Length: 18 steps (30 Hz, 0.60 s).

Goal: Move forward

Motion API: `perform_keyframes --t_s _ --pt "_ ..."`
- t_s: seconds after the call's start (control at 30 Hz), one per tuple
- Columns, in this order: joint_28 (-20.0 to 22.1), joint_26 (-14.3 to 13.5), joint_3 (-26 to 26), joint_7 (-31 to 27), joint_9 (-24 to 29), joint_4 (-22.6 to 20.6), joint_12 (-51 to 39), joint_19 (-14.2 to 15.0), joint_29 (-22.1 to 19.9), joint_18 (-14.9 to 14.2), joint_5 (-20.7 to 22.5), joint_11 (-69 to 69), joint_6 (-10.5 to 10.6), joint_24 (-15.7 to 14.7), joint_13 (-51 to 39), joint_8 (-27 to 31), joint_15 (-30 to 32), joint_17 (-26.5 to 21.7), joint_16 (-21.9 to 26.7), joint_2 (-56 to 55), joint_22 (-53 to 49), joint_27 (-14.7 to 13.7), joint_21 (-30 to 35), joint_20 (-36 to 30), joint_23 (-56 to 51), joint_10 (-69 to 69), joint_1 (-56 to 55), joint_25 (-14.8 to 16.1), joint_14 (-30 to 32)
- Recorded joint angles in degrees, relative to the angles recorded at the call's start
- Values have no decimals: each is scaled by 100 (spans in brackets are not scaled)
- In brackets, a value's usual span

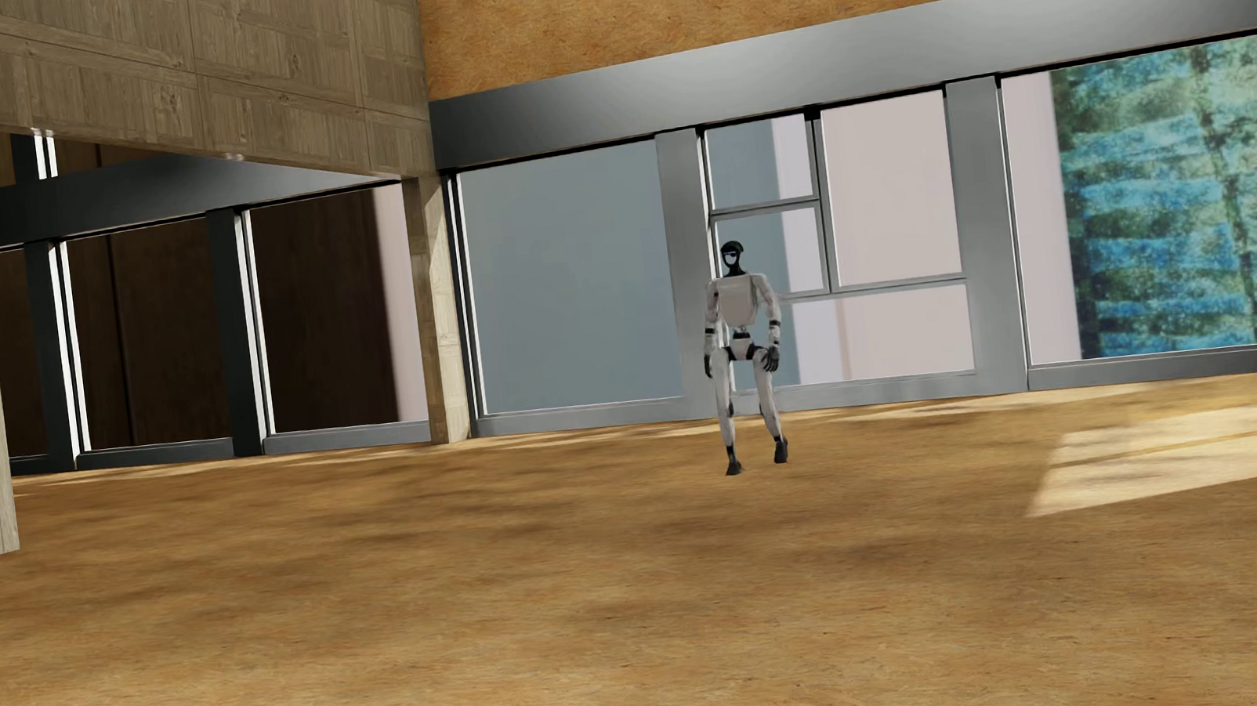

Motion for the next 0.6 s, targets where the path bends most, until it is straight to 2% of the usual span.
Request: perform_keyframes --t_s 0.03,0.07,0.13,0.2,0.27,0.33,0.37,0.43,0.5,0.53,0.6 --pt "0 0 129 0 14 92 216 0 0 0 113 6 102 0 -95 0 -242 -113 -7 294 455 0 -188 -235 -269 789 -394 0 516" --pt "0 0 240 0 52 168 396 0 0 0 231 -40 195 0 -226 0 -487 -237 18 608 864 0 -367 -441 -493 1687 -886 0 736" --pt "0 0 530 0 135 172 720 0 0 0 422 -155 299 0 -600 0 -865 -464 115 1160 1459 0 -746 -568 -665 3263 -1922 0 457" --pt "0 0 941 0 184 67 1032 0 0 0 508 -238 318 0 -1025 0 -1109 -651 238 1615 1740 0 -1060 -468 -620 3642 -2754 0 220" --pt "0 0 1317 0 215 -17 1294 0 0 0 560 -323 364 0 -1335 0 -1317 -818 326 2048 1743 0 -1294 -397 -704 2620 -3261 0 324" --pt "0 0 1621 0 201 -54 1500 0 0 0 617 -456 438 0 -1484 0 -1590 -970 320 2479 1545 0 -1404 -284 -974 822 -3419 0 510" --pt "0 0 1748 0 163 -38 1602 0 0 0 649 -527 490 0 -1514 0 -1761 -1041 268 2679 1381 0 -1423 -191 -1135 -51 -3412 0 408" --pt "0 0 1936 0 37 63 1763 0 0 0 707 -591 603 0 -1551 0 -2111 -1117 72 2945 1074 0 -1457 -42 -1376 -1398 -3377 0 -200" --pt "0 0 2014 0 -83 215 1750 0 0 0 713 -519 644 0 -1550 0 -2310 -1023 -146 3052 998 0 -1494 -88 -1407 -1886 -3378 0 -947" --pt "0 0 2010 0 -107 261 1652 0 0 0 685 -468 612 0 -1509 0 -2345 -913 -217 3112 1043 0 -1496 -224 -1341 -1809 -3370 0 -1040" --pt "0 0 1919 0 -112 187 1295 0 0 0 565 -365 453 0 -1331 0 -2162 -635 -253 3263 1213 0 -1363 -548 -1043 -1869 -3374 0 -584"
